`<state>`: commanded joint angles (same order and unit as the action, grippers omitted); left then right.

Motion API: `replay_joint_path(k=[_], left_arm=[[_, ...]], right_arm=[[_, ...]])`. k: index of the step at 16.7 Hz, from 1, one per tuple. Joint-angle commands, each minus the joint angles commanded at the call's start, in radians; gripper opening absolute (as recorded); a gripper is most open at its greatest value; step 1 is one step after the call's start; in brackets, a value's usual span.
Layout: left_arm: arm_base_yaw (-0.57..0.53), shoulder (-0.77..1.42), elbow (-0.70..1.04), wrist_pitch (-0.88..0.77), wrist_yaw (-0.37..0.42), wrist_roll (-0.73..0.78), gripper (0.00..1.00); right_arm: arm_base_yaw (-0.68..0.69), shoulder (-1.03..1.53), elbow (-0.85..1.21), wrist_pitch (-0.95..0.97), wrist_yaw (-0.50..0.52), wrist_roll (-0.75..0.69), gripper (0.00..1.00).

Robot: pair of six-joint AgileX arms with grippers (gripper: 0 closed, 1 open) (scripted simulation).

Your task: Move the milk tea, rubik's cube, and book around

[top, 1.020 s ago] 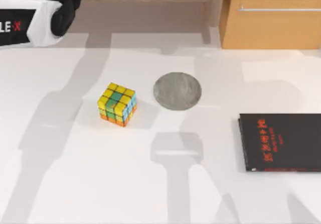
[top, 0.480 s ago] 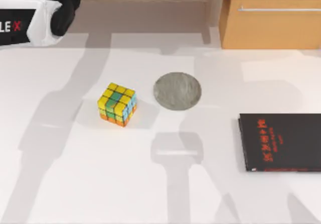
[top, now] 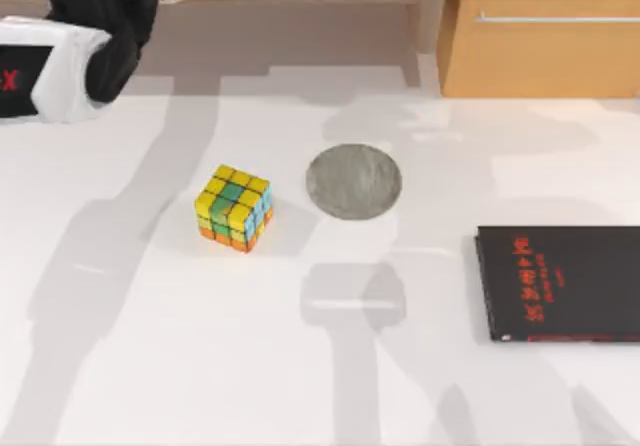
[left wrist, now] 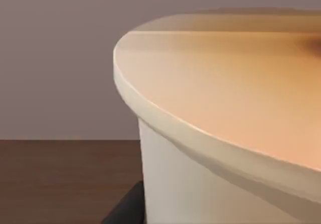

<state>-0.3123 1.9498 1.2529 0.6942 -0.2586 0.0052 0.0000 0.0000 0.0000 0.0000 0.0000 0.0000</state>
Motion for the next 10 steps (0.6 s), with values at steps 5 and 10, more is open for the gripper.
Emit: replay_joint_path(k=[5,10], left_arm=[[-0.026,-0.144,-0.179,0.042,-0.031,0.002,0.00],[-0.023,-0.144,-0.180,0.043,-0.033,0.003,0.00]], right_arm=[[0.000,0.000,0.000,0.000,0.000,0.000,1.00],[0.000,0.000,0.000,0.000,0.000,0.000,1.00]])
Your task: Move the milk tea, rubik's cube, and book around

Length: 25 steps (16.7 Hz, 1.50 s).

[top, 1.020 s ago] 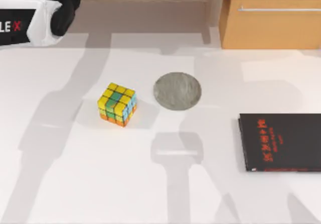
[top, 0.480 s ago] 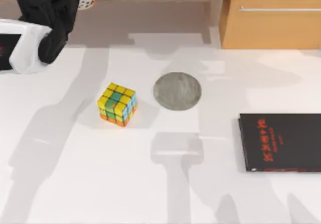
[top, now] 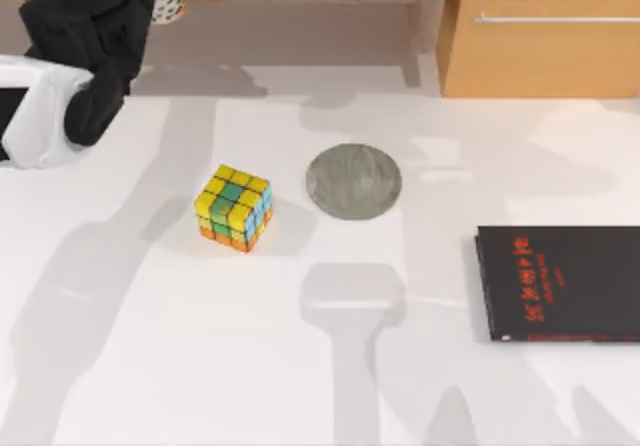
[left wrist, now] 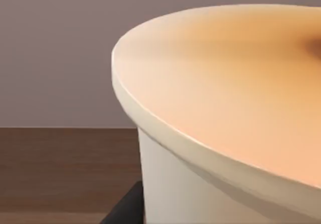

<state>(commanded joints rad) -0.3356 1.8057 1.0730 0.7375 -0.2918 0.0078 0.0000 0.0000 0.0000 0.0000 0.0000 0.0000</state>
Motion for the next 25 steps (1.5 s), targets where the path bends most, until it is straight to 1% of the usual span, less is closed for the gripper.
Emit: replay_joint_path(k=[1,3,7,10,12,14,16,22,25], left_arm=[[-0.012,-0.003,0.004,0.011,-0.012,-0.006,0.00],[-0.065,-0.005,0.019,0.048,-0.064,-0.030,0.00],[-0.241,0.044,0.083,0.130,-0.244,-0.082,0.00],[-0.387,0.143,0.104,0.157,-0.387,-0.102,0.00],[-0.455,0.220,0.096,0.158,-0.449,-0.106,0.00],[-0.489,0.288,0.081,0.144,-0.477,-0.102,0.00],[-0.501,0.330,0.076,0.133,-0.487,-0.094,0.00],[-0.498,0.336,0.078,0.134,-0.487,-0.092,0.00],[-0.499,0.361,0.074,0.165,-0.488,-0.091,0.00]], right_arm=[[0.000,0.000,0.000,0.000,0.000,0.000,1.00],[0.000,0.000,0.000,0.000,0.000,0.000,1.00],[0.000,0.000,0.000,0.000,0.000,0.000,1.00],[0.000,0.000,0.000,0.000,0.000,0.000,1.00],[0.000,0.000,0.000,0.000,0.000,0.000,1.00],[0.000,0.000,0.000,0.000,0.000,0.000,1.00],[0.000,0.000,0.000,0.000,0.000,0.000,1.00],[0.000,0.000,0.000,0.000,0.000,0.000,1.00],[0.000,0.000,0.000,0.000,0.000,0.000,1.00]])
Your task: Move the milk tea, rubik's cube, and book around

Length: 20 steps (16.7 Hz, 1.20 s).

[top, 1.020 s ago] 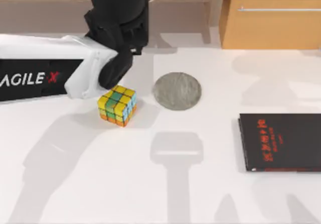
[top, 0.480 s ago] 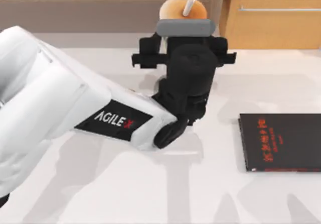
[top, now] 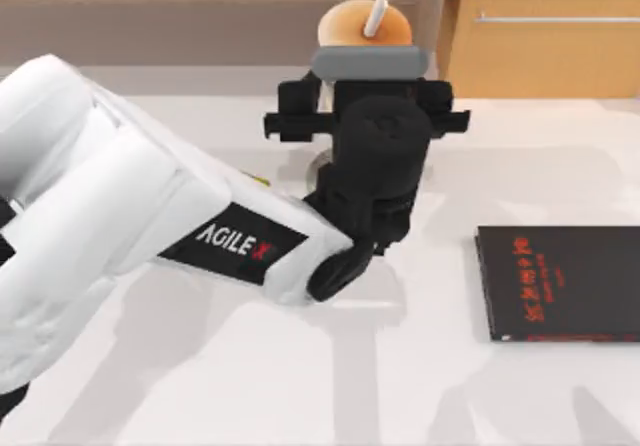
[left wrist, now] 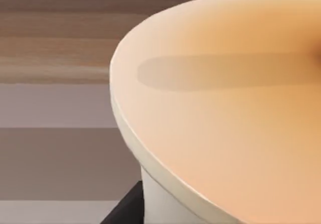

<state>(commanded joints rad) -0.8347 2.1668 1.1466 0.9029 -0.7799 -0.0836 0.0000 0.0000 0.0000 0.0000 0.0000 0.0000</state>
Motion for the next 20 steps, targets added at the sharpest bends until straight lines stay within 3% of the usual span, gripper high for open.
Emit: replay_joint_path(k=[9,20], left_arm=[[-0.004,0.058,-0.012,0.065,0.001,-0.002,0.00],[-0.004,0.058,-0.012,0.065,0.001,-0.002,0.83]], right_arm=[[0.000,0.000,0.000,0.000,0.000,0.000,1.00],[0.000,0.000,0.000,0.000,0.000,0.000,1.00]])
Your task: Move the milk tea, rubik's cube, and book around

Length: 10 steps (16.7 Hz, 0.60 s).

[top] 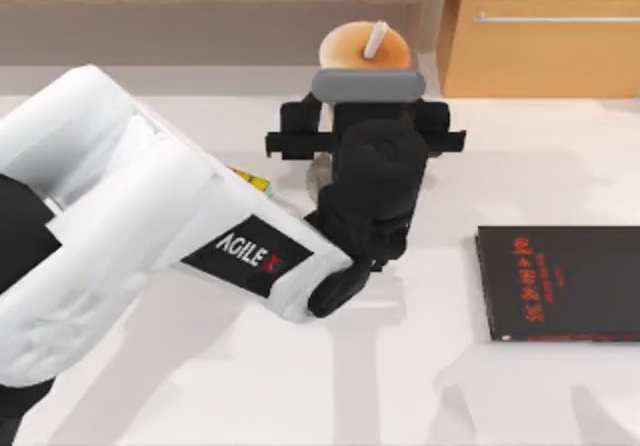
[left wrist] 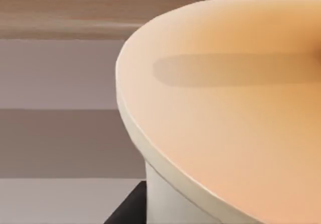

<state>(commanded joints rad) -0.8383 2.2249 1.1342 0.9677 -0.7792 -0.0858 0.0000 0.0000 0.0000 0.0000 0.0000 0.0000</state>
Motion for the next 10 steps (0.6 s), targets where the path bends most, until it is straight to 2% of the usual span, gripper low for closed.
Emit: replay_joint_path(k=[2,3,10], left_arm=[[0.000,0.000,0.000,0.000,0.000,0.000,0.98],[0.000,0.000,0.000,0.000,0.000,0.000,1.00],[0.000,0.000,0.000,0.000,0.000,0.000,1.00]], right_arm=[[0.000,0.000,0.000,0.000,0.000,0.000,1.00],[0.000,0.000,0.000,0.000,0.000,0.000,1.00],[0.000,0.000,0.000,0.000,0.000,0.000,1.00]])
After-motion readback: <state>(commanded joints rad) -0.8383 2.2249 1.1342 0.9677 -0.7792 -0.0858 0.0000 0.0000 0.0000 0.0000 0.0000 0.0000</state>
